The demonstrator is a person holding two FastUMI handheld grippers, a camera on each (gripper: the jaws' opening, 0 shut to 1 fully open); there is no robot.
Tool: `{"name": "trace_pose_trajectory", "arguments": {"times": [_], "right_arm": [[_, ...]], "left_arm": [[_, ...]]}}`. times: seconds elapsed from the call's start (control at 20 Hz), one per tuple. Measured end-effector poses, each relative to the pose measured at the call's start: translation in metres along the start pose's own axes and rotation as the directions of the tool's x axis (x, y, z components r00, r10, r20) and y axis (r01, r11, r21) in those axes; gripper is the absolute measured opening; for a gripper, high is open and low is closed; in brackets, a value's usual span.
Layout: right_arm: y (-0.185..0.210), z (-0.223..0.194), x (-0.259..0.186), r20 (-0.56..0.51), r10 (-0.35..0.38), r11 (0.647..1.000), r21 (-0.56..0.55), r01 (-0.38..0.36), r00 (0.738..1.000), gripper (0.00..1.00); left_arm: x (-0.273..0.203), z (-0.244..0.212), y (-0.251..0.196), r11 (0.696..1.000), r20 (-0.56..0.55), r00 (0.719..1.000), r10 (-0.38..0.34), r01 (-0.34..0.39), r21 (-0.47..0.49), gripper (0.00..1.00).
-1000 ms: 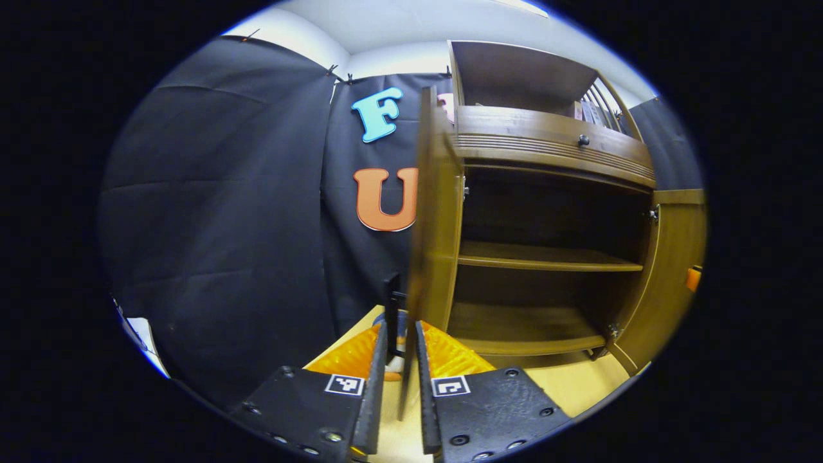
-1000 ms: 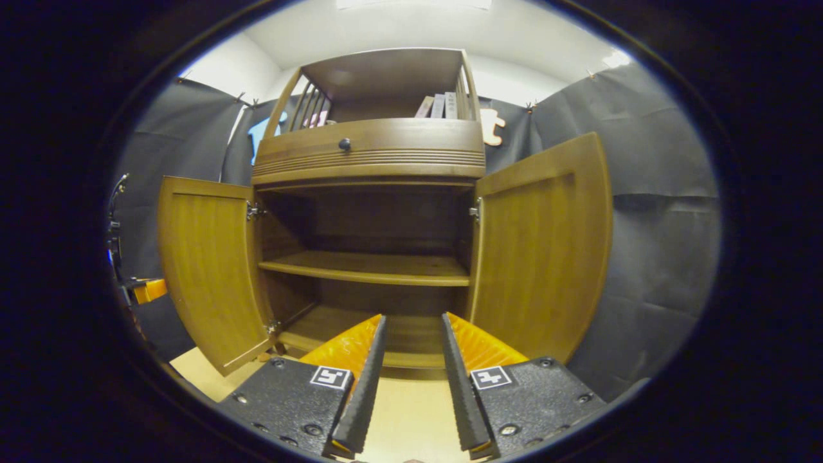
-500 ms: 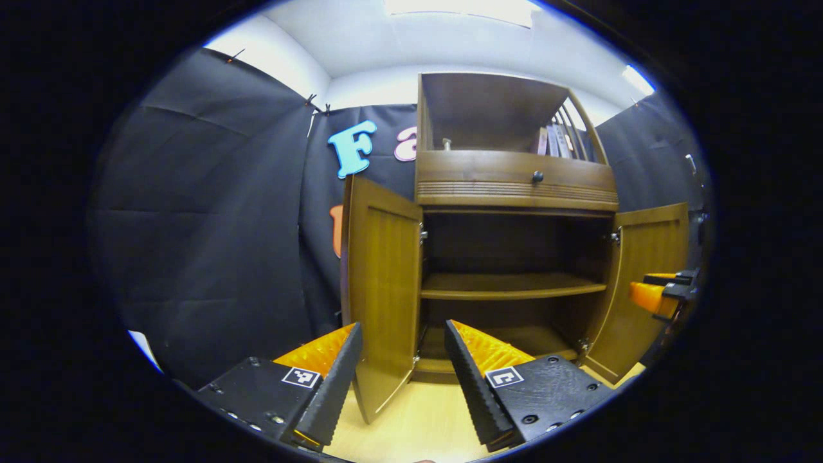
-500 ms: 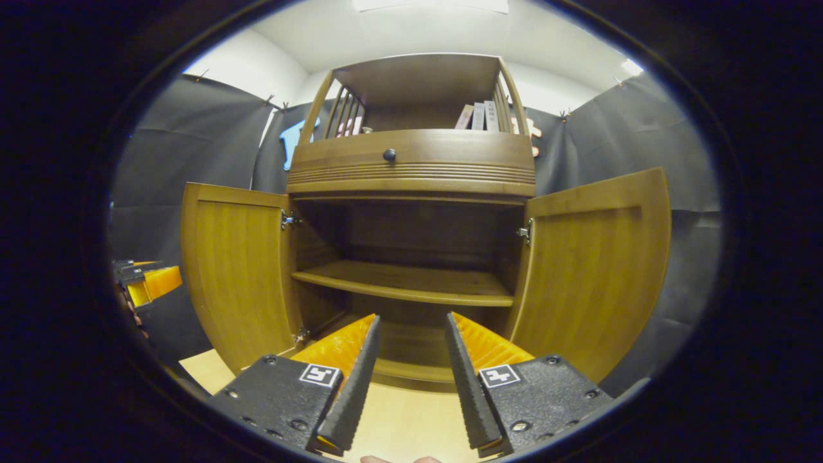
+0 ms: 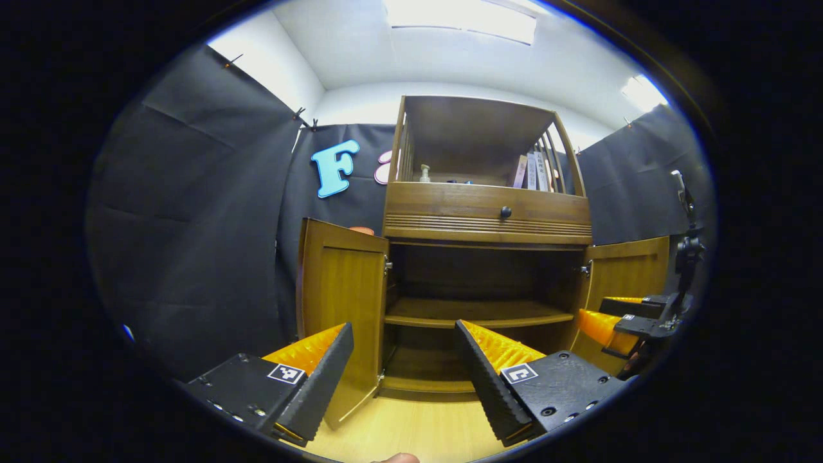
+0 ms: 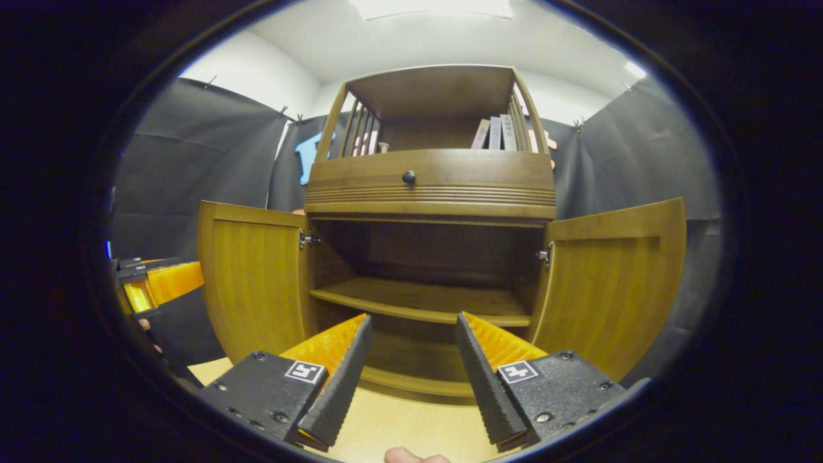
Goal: Open the right door of the double-door shoe cabinet with the right hand, and open the left door with the left hand.
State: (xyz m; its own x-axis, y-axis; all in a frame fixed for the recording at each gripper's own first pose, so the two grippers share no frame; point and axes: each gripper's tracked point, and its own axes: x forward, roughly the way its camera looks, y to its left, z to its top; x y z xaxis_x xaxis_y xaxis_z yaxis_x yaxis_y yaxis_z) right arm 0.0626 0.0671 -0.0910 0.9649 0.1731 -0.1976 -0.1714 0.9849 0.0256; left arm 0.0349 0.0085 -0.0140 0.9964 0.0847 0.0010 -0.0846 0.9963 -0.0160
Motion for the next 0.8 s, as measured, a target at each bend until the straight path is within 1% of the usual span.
{"name": "trace_pose_trajectory", "arguments": {"times": [0.05, 0.1, 0.15, 0.35, 0.75, 0.8], "right_arm": [[0.0, 0.0, 0.001, -0.002, 0.003, 1.0, 0.002, -0.003, 1.0, 0.86], [-0.001, -0.001, 0.001, -0.005, 0.004, 1.0, 0.005, -0.004, 1.0, 0.86], [-0.002, -0.001, 0.002, -0.005, 0.004, 1.0, 0.01, -0.004, 1.0, 0.88], [-0.005, 0.004, 0.003, 0.008, 0.003, 1.0, 0.01, -0.004, 1.0, 0.87], [-0.004, 0.006, 0.01, 0.013, 0.018, 1.0, 0.01, -0.018, 1.0, 0.88], [-0.003, 0.007, 0.011, 0.014, 0.02, 1.0, 0.01, -0.02, 1.0, 0.88]], "left_arm": [[0.0, 0.0, -0.004, 1.0, -0.002, 1.0, -0.009, 0.009, 0.0, 0.95], [0.0, 0.001, -0.007, 1.0, 0.0, 1.0, -0.011, 0.011, 0.001, 1.0], [0.0, 0.001, -0.01, 1.0, 0.001, 1.0, -0.014, 0.014, 0.002, 1.0], [0.0, 0.008, -0.018, 1.0, 0.027, 0.999, -0.027, 0.027, 0.006, 1.0], [0.003, 0.01, -0.009, 1.0, 0.044, 0.999, 0.006, -0.007, 0.007, 1.0], [0.003, 0.01, -0.01, 1.0, 0.047, 0.999, 0.008, -0.009, 0.01, 0.95]]}}
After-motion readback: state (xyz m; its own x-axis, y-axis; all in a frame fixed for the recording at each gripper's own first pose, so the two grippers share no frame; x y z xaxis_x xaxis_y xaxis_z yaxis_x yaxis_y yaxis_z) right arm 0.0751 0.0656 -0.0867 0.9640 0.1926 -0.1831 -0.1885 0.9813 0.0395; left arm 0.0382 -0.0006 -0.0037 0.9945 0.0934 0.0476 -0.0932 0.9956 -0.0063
